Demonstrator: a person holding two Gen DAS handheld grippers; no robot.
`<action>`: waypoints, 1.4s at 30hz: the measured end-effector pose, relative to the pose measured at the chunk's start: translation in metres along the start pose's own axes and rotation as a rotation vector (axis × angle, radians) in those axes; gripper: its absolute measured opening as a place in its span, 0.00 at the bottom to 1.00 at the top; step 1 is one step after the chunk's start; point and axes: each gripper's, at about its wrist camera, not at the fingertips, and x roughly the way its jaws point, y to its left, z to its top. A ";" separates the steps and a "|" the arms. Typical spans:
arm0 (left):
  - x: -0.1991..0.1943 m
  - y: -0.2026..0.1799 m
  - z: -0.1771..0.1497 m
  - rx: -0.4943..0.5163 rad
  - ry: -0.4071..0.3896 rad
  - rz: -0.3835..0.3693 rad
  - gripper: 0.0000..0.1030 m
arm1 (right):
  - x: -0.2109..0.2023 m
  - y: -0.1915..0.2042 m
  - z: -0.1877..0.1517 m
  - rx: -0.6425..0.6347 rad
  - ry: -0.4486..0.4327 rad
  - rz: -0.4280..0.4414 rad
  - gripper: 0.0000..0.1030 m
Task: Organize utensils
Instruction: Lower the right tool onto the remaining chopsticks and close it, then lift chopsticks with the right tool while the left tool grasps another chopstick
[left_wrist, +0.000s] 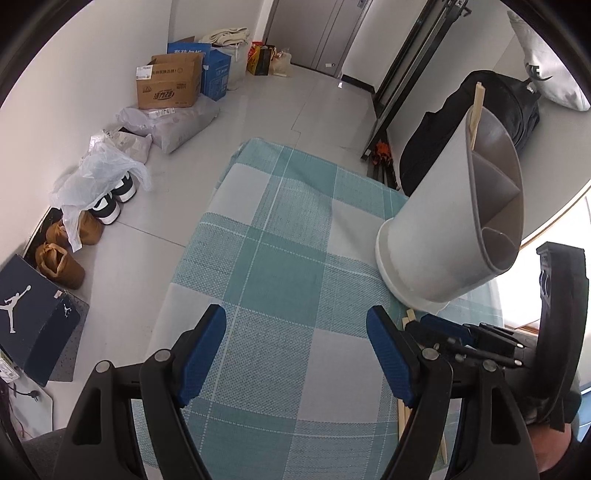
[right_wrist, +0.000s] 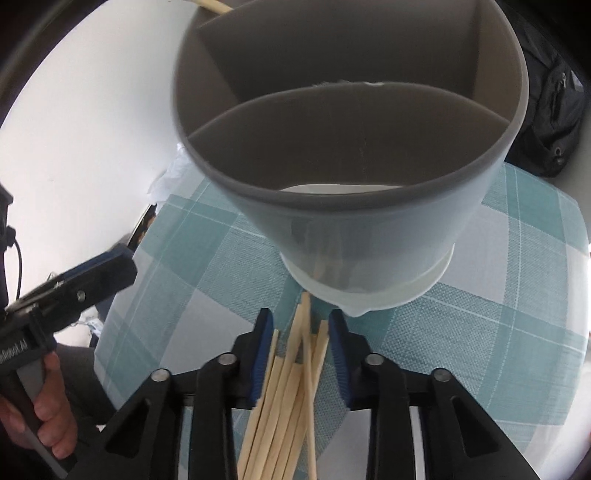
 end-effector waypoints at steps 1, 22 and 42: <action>0.000 0.000 0.000 -0.002 0.004 0.001 0.72 | 0.000 -0.002 0.000 0.011 -0.003 -0.003 0.13; 0.010 -0.003 -0.005 0.006 0.061 0.028 0.72 | -0.012 -0.006 -0.004 -0.036 -0.015 0.019 0.04; 0.018 -0.009 -0.006 0.015 0.093 0.020 0.72 | -0.007 0.018 0.001 -0.090 -0.060 -0.023 0.06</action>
